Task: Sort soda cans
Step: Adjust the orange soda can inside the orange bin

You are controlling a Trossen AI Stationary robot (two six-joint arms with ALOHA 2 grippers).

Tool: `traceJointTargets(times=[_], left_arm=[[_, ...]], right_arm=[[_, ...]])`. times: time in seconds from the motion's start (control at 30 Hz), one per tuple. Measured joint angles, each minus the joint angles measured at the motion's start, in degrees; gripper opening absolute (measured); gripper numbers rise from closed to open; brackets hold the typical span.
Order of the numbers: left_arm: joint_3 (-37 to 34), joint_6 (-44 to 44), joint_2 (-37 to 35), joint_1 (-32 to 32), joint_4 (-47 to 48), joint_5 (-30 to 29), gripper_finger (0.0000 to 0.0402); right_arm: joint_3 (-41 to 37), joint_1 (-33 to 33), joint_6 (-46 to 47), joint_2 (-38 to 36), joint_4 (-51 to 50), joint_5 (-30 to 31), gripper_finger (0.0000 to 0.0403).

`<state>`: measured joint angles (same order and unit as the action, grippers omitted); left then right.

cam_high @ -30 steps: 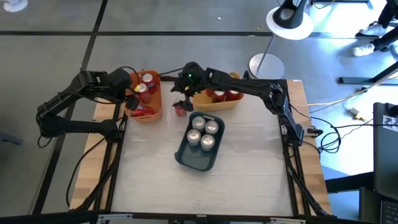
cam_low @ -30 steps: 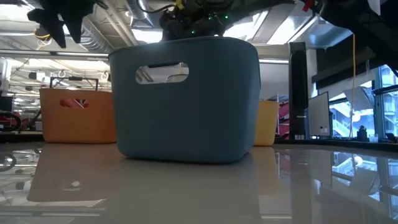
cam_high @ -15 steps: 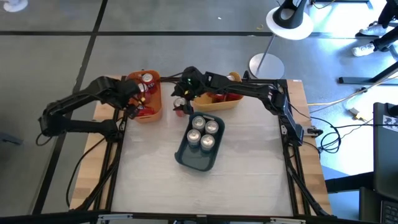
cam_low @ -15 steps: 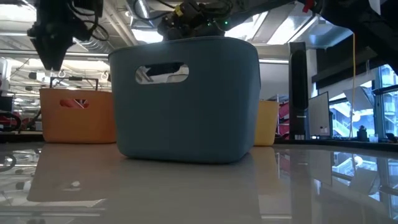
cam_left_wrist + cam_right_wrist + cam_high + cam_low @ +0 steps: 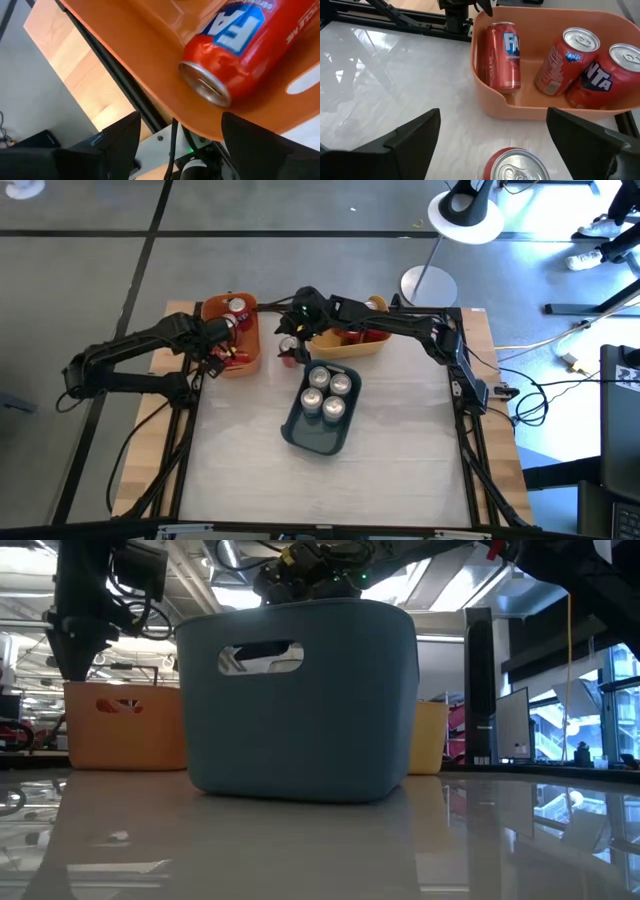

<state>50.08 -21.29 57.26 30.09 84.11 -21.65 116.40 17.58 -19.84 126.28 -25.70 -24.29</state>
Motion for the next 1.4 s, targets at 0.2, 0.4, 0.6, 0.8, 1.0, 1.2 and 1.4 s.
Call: traceJointTargets(times=[0.2, 0.4, 0.6, 0.8, 1.0, 1.2, 1.4], left_arm=[[0.0, 0.5, 0.0, 0.0, -2.2, -1.5, 0.0265], [0.0, 0.4, 0.0, 0.0, -2.8, -1.6, 0.0265], [0.0, 5.2, 0.0, 0.0, -11.9, -0.5, 0.0265], [0.1, 12.8, 0.8, 2.0, -18.6, 4.8, 0.0265], [0.1, 17.3, 3.7, 7.0, -18.8, 7.6, 0.0265], [0.0, 20.1, 8.2, 11.0, -18.5, 11.8, 0.0265], [-3.7, 22.3, 10.6, 12.3, -21.2, 12.3, 0.0265]], right_arm=[[0.0, 0.0, 0.0, 0.0, 0.3, -0.2, 0.0363], [0.0, 0.0, 0.0, 0.0, 0.4, -0.2, 0.0363], [0.0, 0.0, 0.0, 0.0, 0.7, -0.4, 0.0363], [0.0, 0.0, -0.1, 0.0, 0.7, -0.4, 0.0363], [0.0, 0.0, -0.1, 0.0, 0.5, -0.5, 0.0363], [0.0, 0.0, -0.1, 0.0, 0.2, -0.6, 0.0363], [0.0, 0.0, -0.1, 0.0, 0.2, -0.5, 0.0363]])
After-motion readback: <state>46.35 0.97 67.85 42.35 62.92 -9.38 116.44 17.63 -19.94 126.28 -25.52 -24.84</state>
